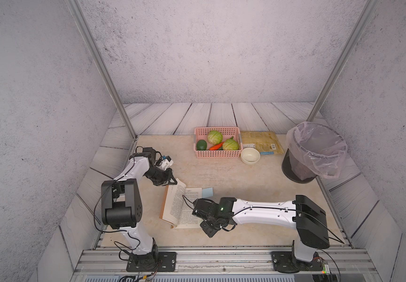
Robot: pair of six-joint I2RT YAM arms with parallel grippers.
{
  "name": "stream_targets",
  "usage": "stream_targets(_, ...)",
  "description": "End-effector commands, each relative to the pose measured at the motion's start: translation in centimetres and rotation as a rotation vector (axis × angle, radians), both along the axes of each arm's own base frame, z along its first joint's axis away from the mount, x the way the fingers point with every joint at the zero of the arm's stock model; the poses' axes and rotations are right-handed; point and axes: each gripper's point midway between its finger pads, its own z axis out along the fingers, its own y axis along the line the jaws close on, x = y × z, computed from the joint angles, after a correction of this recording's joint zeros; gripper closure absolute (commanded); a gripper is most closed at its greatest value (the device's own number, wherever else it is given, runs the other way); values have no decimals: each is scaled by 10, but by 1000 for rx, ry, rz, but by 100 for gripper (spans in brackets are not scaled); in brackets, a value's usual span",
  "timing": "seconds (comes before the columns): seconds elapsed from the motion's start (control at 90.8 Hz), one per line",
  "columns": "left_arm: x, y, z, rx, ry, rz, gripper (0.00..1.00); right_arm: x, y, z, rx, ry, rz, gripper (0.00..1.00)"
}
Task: Peel off the used sticky note
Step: Tear off the note from the book, then place the note in the trash bin.
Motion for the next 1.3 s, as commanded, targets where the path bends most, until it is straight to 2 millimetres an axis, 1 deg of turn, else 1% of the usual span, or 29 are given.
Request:
stream_targets(0.0, -1, 1, 2, -18, -2, 0, 100, 8, -8, 28, 34, -67, -33, 100)
stream_targets(0.022, -1, 1, 2, -18, -1, 0, 100, 11, -11, 32, 33, -77, -43, 100)
stream_targets(0.033, -1, 1, 2, -18, -2, 1, 100, 13, -14, 39, 42, -85, -54, 100)
stream_targets(0.044, -1, 1, 2, -18, -2, 2, 100, 13, -14, 39, 42, -85, -54, 100)
stream_targets(0.055, -1, 1, 2, -18, -1, 1, 100, 15, -18, 45, 50, -90, -65, 100)
stream_targets(0.132, -1, 1, 2, -18, -1, 1, 100, 33, -33, 70, 97, -100, -131, 100)
stream_targets(0.231, -1, 1, 2, -18, -1, 1, 100, 57, -61, 115, 217, -112, -235, 100)
stream_targets(0.297, -2, 1, 2, -18, -2, 0, 100, 77, -86, 146, 311, -131, -326, 100)
stream_targets(0.385, -2, 1, 2, -21, 0, -1, 100, 104, -124, 188, 399, -238, -441, 100)
stream_targets(0.407, -1, 0, 2, -22, -2, -2, 100, 112, -136, 198, 408, -268, -480, 100)
stream_targets(0.517, -2, 0, 2, -23, 1, -3, 100, 134, -191, 242, 423, -406, -647, 100)
stream_targets(0.572, -2, 0, 2, -24, -1, -3, 100, 143, -219, 259, 408, -454, -731, 100)
stream_targets(0.605, -1, 0, 2, -23, -3, -4, 100, 148, -234, 264, 392, -472, -775, 100)
stream_targets(0.683, -1, 0, 3, -26, -1, -3, 100, 159, -267, 283, 382, -526, -872, 100)
stream_targets(0.738, -1, -1, 3, -31, -3, -5, 100, 167, -288, 294, 369, -565, -932, 100)
stream_targets(0.749, -1, -1, 3, -32, -2, -5, 100, 170, -294, 296, 365, -574, -953, 100)
stream_targets(0.76, -1, -1, 3, -32, -3, -4, 100, 173, -305, 298, 359, -586, -990, 100)
stream_targets(0.771, -1, -1, 3, -33, -2, -4, 100, 174, -305, 300, 362, -590, -988, 100)
stream_targets(0.782, -1, -1, 4, -35, -2, -4, 100, 175, -310, 302, 361, -598, -1004, 100)
stream_targets(0.793, -1, -1, 4, -35, -1, -4, 100, 178, -320, 303, 353, -606, -1039, 100)
stream_targets(0.804, -2, -1, 3, -36, -1, -4, 100, 181, -325, 304, 349, -610, -1055, 100)
stream_targets(0.826, -2, -1, 3, -36, 0, -5, 100, 185, -334, 307, 349, -621, -1084, 100)
stream_targets(0.837, -2, -2, 3, -36, 0, -5, 100, 186, -333, 308, 352, -620, -1081, 100)
stream_targets(0.848, -2, -2, 3, -36, 0, -4, 100, 188, -344, 311, 347, -631, -1118, 100)
stream_targets(0.87, -1, -2, 4, -35, -2, -4, 100, 193, -353, 310, 339, -634, -1147, 100)
stream_targets(0.936, -2, -1, 3, -32, 0, -3, 100, 206, -374, 315, 346, -638, -1216, 100)
stream_targets(1.101, -2, 0, 3, -25, 1, -2, 100, 244, -415, 320, 381, -624, -1339, 100)
stream_targets(1.222, -2, 0, 3, -25, -2, -2, 100, 267, -448, 316, 348, -641, -1427, 100)
stream_targets(1.288, -2, 0, 3, -24, -2, -3, 100, 279, -464, 307, 345, -630, -1466, 100)
